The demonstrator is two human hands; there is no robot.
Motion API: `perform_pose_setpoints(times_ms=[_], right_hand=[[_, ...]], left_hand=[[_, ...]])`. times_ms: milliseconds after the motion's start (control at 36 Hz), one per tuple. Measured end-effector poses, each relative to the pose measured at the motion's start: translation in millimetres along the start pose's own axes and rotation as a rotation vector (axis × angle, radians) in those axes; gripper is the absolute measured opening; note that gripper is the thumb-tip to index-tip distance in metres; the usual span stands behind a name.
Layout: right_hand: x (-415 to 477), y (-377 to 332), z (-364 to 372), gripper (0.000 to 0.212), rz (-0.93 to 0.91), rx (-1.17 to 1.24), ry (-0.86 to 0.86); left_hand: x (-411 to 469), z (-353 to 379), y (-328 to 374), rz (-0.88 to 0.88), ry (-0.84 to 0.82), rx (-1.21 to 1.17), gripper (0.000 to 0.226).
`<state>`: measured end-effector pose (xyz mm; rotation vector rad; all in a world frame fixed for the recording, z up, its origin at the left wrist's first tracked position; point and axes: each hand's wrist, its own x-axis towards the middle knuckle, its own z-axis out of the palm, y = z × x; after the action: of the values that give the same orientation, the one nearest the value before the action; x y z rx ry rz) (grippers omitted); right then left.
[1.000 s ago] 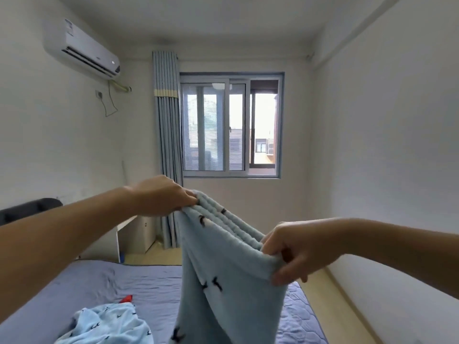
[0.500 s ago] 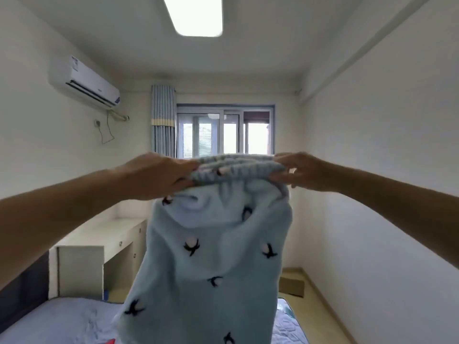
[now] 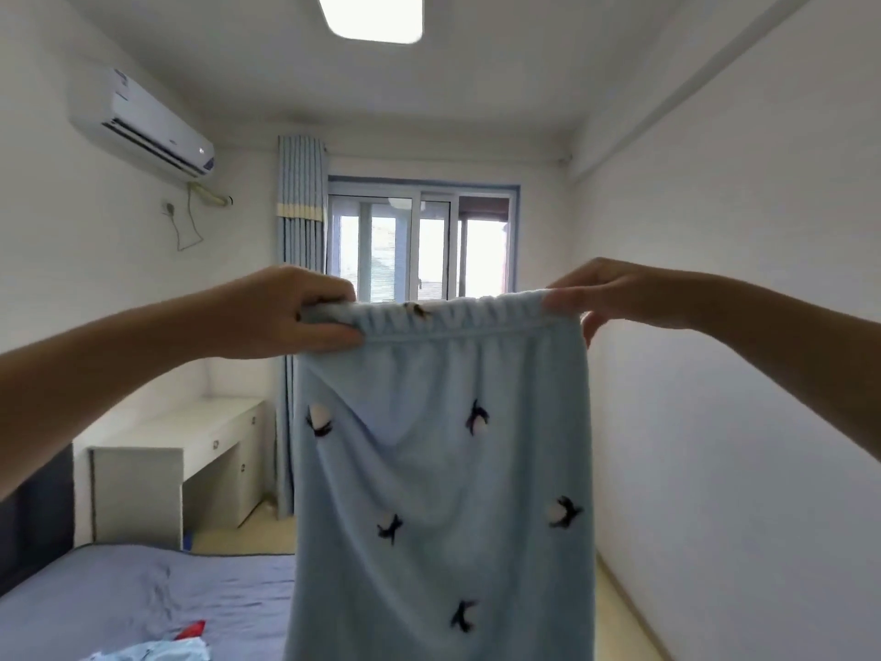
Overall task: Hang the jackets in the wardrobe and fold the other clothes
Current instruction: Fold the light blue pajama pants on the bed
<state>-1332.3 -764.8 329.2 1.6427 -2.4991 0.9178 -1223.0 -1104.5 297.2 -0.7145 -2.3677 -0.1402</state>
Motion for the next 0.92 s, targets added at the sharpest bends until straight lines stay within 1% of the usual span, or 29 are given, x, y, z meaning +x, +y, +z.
perform_pose_setpoints(times_ms=[56, 111, 194, 222, 250, 278, 306, 361, 389, 417, 472, 528, 583, 639, 694, 833, 917], right_hand=[[-5.5, -2.5, -9.6, 0.03, -0.004, 0.109, -0.057], [-8.8, -3.7, -24.0, 0.027, -0.03, 0.229, -0.102], [-10.9, -0.4, -45.7, 0.038, -0.033, 0.395, -0.143], [-9.6, 4.4, -49.3, 0.041, -0.004, 0.428, -0.145], [-6.4, 12.9, -50.1, 0.043, 0.041, 0.434, -0.148], [-1.2, 24.9, -47.2, 0.046, 0.103, 0.388, -0.159], [5.4, 39.0, -39.8, 0.05, 0.187, 0.279, -0.172], [21.9, 73.9, -15.6, 0.068, 0.377, 0.011, -0.17], [31.0, 96.7, -2.5, 0.076, 0.469, -0.102, -0.154], [39.7, 119.9, 10.9, 0.078, 0.54, -0.205, -0.134], [52.5, 161.9, 36.1, 0.065, 0.614, -0.42, -0.117], [60.0, 194.3, 49.2, 0.061, 0.644, -0.718, -0.13], [68.2, 215.6, 48.5, 0.058, 0.631, -0.948, -0.123], [77.7, 227.5, 43.0, 0.057, 0.625, -1.052, -0.064], [86.3, 230.6, 36.8, 0.058, 0.635, -1.124, 0.0], [102.8, 216.1, 17.8, 0.06, 0.629, -1.237, 0.132], [106.3, 205.8, 13.2, 0.06, 0.596, -1.171, 0.163]], left_hand=[[3.8, -8.6, 10.1, -0.014, 0.002, -0.101, 0.025], [11.8, -18.2, 13.3, -0.007, 0.019, -0.268, 0.027], [28.8, -29.3, 9.7, -0.044, 0.027, -0.554, 0.04], [36.6, -26.9, 5.0, -0.068, 0.0, -0.582, 0.04], [45.6, -19.2, -1.1, -0.097, -0.046, -0.557, 0.039], [55.2, -5.9, -8.6, -0.131, -0.105, -0.488, 0.037], [64.7, 12.9, -17.2, -0.173, -0.177, -0.375, 0.037], [82.7, 63.8, -35.6, -0.231, -0.336, -0.111, 0.035], [90.3, 93.2, -44.9, -0.246, -0.389, 0.004, 0.033], [97.0, 122.0, -52.9, -0.26, -0.417, 0.109, 0.03], [106.9, 170.8, -63.6, -0.228, -0.419, 0.351, 0.022], [114.3, 203.7, -68.8, -0.159, -0.384, 0.553, 0.019], [122.6, 218.9, -72.7, -0.168, -0.347, 0.666, 0.027], [131.7, 220.7, -74.4, -0.217, -0.331, 0.732, 0.04], [139.2, 215.0, -75.1, -0.271, -0.311, 0.771, 0.045], [150.0, 193.0, -77.9, -0.313, -0.196, 0.844, 0.044], [148.3, 185.8, -76.4, -0.24, -0.119, 0.893, 0.042]])
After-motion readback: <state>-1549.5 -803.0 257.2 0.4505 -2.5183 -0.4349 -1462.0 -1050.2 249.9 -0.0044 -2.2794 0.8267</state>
